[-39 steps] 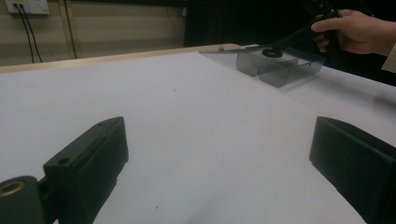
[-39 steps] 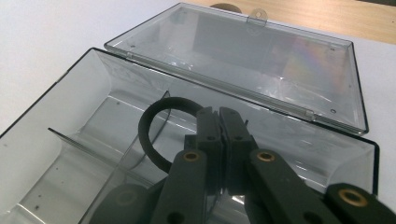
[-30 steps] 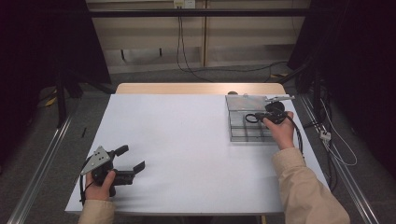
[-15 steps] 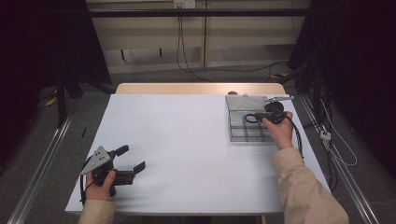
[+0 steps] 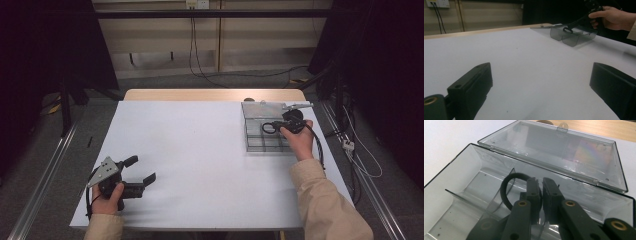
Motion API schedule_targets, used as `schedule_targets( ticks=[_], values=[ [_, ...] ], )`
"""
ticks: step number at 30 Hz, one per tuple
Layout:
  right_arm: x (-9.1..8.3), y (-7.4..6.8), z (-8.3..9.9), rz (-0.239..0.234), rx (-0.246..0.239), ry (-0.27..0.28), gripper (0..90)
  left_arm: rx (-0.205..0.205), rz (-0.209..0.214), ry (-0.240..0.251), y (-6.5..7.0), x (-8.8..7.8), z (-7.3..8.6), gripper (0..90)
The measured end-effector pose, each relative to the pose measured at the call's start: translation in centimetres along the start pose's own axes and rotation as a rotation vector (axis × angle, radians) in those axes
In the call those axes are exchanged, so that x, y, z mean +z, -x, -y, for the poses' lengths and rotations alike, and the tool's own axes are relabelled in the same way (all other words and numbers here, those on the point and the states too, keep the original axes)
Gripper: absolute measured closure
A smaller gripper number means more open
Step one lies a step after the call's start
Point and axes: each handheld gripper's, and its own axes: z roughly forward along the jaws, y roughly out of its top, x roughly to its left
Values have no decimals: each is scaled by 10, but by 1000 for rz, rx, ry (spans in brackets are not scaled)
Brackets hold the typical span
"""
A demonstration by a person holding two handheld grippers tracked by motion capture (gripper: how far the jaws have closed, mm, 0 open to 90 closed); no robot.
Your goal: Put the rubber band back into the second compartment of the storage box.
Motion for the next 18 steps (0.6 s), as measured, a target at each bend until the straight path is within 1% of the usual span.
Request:
schedule_targets(
  ticks=[5, 7, 10, 12, 14, 17, 18],
  values=[
    [-2, 1, 0, 6, 10, 12, 738, 1, 2, -2, 0, 0, 0, 42],
    [-3, 0, 0, 0, 23, 21, 694, 0, -1, -1, 0, 0, 0, 42],
    [-5, -2, 1, -14, 21, 38, 637, 4, -2, -5, -1, 0, 0, 42],
    [-8, -4, 1, -19, 23, 41, 546, 1, -2, -3, 0, 0, 0, 42],
    [-10, -6, 2, -28, 27, 46, 525, 8, -3, -6, -1, 0, 0, 42],
    [-14, -9, 2, -34, 37, 58, 421, 4, -3, -4, 0, 0, 0, 42],
    [-16, -10, 3, -41, 45, 59, 405, 5, -5, -5, 1, 1, 0, 42]
  ],
)
